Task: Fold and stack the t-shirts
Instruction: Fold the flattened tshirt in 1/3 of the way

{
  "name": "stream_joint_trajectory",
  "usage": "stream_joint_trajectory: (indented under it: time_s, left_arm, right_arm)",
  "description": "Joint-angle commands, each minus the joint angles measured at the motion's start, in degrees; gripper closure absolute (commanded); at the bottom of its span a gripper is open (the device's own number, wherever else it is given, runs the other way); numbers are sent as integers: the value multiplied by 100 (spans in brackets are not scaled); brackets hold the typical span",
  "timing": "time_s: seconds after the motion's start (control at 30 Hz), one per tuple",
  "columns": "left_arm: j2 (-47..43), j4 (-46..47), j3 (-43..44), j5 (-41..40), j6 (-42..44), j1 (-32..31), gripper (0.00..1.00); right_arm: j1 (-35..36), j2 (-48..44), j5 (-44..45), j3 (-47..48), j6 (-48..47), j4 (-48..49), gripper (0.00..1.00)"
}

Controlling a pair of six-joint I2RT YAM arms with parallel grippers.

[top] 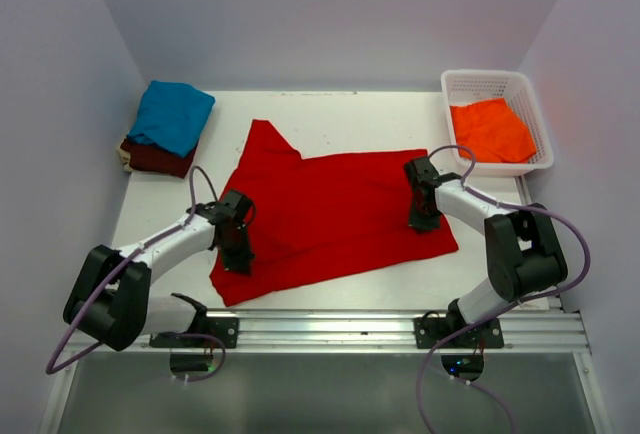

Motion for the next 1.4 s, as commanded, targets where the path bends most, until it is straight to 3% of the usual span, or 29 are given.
stream_joint_trajectory:
  time_s: [0.0, 0.2, 0.27, 0.33, 0.43, 0.5, 0.6, 0.67, 0.73, 0.77, 0.83, 0.97, 1.13, 1.23, 1.37]
  left_arm:
    - [-3, -429, 280, -321, 184, 80, 100]
    - [-582, -422, 1378, -936, 719, 72, 100]
    - [-750, -1, 1879, -1138, 922, 80, 73]
    - [-733, 596, 2134, -1332, 931, 98, 42]
    - [-506, 1869, 1944, -1271, 896, 194, 27]
    - [-172, 2581, 1986, -1288, 887, 291, 26]
    - [1212, 3014, 2520, -1009, 1107, 633, 27]
    - [1874, 2946, 3273, -920, 1247, 853, 31]
    - [2754, 2901, 3768, -577, 1379, 1037, 37]
    - [2974, 2892, 4127, -541, 1380, 1099, 39]
    - [3362, 3207, 4245, 99, 1380, 1283, 44]
    - [3354, 3700, 4289, 101, 1353, 1408, 44]
    - [3398, 3535, 4352, 407, 1100, 1522, 46]
    - [2837, 3692, 3599, 838, 836, 1487, 55]
    - [1634, 3727, 2387, 796, 756, 1232, 55]
  right_arm:
    - [6, -6, 170, -98, -4, -433, 100]
    - [6, -612, -172, -124, -267, -293, 100]
    - [6, -998, -566, -72, -460, -170, 99]
    - [6, -1331, -787, 77, -575, -56, 66]
    - [6, -1552, -999, 464, -707, -11, 42]
    - [6, -1649, -956, 805, -769, 24, 40]
    - [6, -1553, -999, 1218, -830, 59, 41]
    - [15, -1439, -1052, 1369, -813, 59, 49]
    - [6, -1369, -1140, 1519, -839, 172, 64]
    - [6, -1325, -1157, 1537, -830, 252, 81]
    - [15, -1167, -1341, 1659, -839, 296, 90]
    - [15, -1087, -1535, 1818, -857, 156, 90]
    - [50, -1473, -1657, 1397, -848, 243, 88]
    - [58, -1719, -1746, 1168, -830, 445, 88]
    - [137, -1676, -2184, 1045, -952, 743, 83]
